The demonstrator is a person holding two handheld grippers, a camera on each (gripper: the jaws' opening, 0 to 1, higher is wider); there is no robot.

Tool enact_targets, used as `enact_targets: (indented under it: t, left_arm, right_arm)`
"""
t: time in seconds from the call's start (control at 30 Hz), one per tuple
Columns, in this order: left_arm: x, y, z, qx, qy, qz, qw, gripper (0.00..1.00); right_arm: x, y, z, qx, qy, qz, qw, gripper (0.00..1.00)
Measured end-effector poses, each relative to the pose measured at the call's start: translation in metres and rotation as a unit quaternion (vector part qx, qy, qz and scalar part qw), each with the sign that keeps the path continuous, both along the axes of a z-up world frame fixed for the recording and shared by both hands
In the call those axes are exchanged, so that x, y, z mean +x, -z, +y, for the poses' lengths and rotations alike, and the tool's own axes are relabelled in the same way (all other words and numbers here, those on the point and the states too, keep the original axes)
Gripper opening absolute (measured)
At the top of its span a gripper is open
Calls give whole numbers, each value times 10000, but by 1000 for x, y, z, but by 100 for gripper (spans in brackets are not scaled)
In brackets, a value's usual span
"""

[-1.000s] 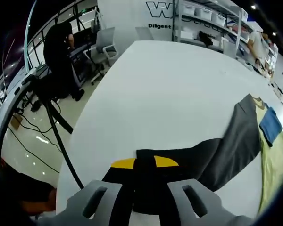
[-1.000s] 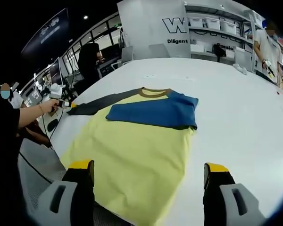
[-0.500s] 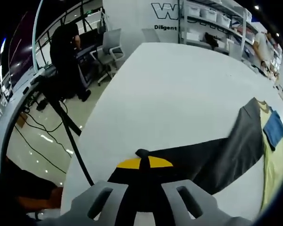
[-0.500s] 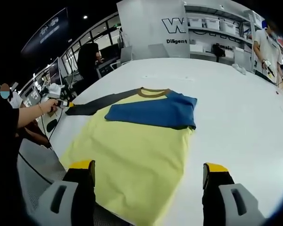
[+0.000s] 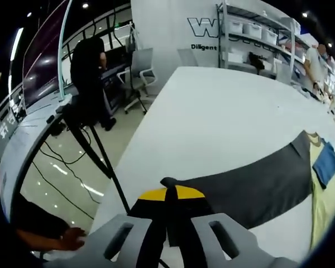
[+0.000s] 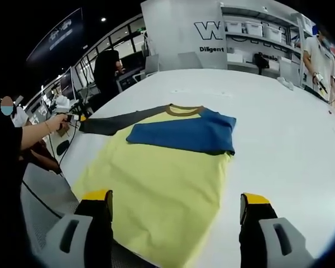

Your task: Fold the garment on the visible template until the final outline fits inside the template.

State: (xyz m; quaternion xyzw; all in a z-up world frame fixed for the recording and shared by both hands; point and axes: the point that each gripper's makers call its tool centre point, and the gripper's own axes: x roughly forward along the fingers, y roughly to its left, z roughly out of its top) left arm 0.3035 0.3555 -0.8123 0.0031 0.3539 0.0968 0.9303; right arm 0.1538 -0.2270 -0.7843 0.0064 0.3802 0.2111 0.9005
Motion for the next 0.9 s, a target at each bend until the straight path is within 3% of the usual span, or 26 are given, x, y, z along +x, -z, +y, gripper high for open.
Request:
enact_targets:
  t: [0.2,0.43,0.77,0.9]
  left_arm:
    - [4,-11,-10,106,114,-57,9999,3]
    - [12,-32,-36,244,483,-48,9985,3]
    - [23,-49,-93,230,1180,-132,9927,3]
    - [30,-58,-117,-4,1417,-270,9895,3]
  right_arm:
    - [-2,2,1,-9,-37,33,10000,95]
    - [-4,2,4,-27,-94,37,9999,95]
    - [-1,-2,6,32,-115,-41,9999,97]
    - [-2,-2,9,22,-179,-31,9998,97]
